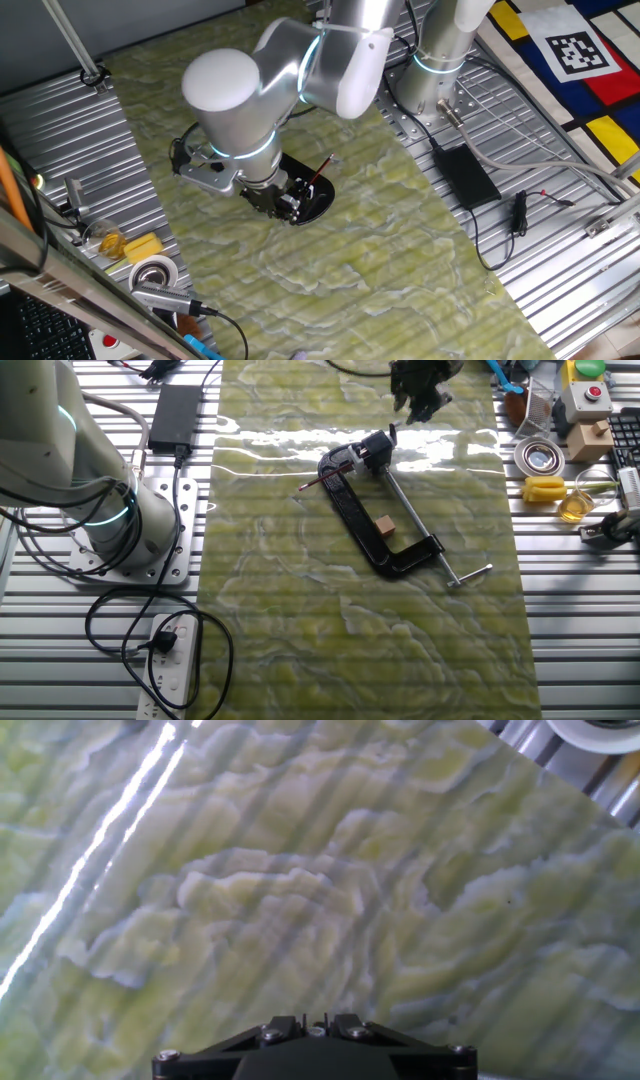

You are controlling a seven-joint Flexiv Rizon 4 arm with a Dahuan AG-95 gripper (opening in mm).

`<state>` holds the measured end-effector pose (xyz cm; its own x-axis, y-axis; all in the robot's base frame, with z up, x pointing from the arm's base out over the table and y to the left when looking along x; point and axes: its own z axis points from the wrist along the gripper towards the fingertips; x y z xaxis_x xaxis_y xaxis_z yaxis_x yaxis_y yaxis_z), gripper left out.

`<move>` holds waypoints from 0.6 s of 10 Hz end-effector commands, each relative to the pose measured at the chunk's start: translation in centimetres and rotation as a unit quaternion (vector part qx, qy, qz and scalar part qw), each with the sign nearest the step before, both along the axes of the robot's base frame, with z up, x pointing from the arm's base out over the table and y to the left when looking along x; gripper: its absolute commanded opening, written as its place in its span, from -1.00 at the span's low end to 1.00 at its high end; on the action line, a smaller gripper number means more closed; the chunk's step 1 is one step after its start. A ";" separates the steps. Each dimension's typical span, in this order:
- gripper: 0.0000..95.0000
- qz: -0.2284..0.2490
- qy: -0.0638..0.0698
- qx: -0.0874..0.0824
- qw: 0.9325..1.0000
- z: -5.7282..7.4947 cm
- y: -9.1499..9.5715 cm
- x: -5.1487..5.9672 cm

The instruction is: Sharpen the pencil with a pencil sharpener

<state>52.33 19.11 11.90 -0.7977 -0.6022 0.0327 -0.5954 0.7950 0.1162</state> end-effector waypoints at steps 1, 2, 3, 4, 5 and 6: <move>-1.00 -0.041 -0.017 -0.005 0.999 1.2 0.9 0.7; -1.00 -0.060 -0.025 -0.005 0.998 1.7 1.2 0.8; -1.00 -0.069 -0.028 -0.007 0.997 2.0 1.6 0.8; -1.00 -0.082 -0.032 -0.009 0.996 2.4 1.9 0.7; -1.00 -0.090 -0.036 -0.008 0.995 2.6 2.1 0.6; -1.00 -0.101 -0.035 -0.010 0.994 2.9 2.5 0.5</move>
<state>52.94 21.54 14.70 -0.8984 -0.4389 -0.0169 -0.4390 0.8962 0.0640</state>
